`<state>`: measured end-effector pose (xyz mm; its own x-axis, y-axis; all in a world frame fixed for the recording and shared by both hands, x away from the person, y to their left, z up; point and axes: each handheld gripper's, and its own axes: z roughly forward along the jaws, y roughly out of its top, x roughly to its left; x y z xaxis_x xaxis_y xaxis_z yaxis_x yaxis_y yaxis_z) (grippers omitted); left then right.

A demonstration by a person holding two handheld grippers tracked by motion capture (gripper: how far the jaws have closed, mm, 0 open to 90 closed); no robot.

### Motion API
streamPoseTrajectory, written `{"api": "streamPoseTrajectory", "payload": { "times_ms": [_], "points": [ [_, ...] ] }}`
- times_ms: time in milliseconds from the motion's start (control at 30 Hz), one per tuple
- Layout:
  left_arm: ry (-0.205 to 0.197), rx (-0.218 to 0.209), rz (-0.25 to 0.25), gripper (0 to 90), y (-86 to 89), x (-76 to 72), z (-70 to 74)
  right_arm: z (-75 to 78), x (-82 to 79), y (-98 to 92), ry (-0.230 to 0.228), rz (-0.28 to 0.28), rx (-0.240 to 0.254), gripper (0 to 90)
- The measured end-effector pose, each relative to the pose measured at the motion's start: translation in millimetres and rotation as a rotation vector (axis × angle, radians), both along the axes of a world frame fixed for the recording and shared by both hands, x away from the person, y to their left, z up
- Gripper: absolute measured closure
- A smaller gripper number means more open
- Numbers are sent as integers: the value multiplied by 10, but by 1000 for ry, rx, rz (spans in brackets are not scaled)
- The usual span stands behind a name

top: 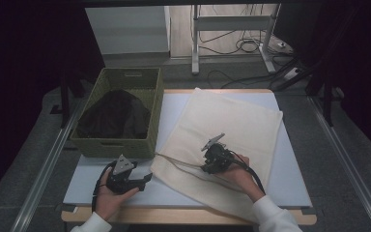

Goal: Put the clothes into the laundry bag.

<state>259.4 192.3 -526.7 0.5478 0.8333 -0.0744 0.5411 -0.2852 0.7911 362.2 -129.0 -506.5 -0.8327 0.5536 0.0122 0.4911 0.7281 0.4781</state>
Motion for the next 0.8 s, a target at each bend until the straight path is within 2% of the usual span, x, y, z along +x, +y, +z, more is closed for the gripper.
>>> {"api": "streamPoseTrajectory", "payload": {
  "times_ms": [133,267,433,733,800],
  "points": [
    [5,7,-6,261,-12,1,-11,-2,9,0,-18,-6,-12,770],
    [6,10,-6,261,-11,4,-13,3,26,-11,-15,-12,-13,826],
    [1,17,-7,262,-4,1,1,44,35,-11,-23,3,-19,854],
    [-1,20,-12,261,13,-4,8,218,113,-61,-4,23,24,858],
    [0,20,-13,261,16,-5,6,289,130,-100,0,21,52,860]
  ]
}}
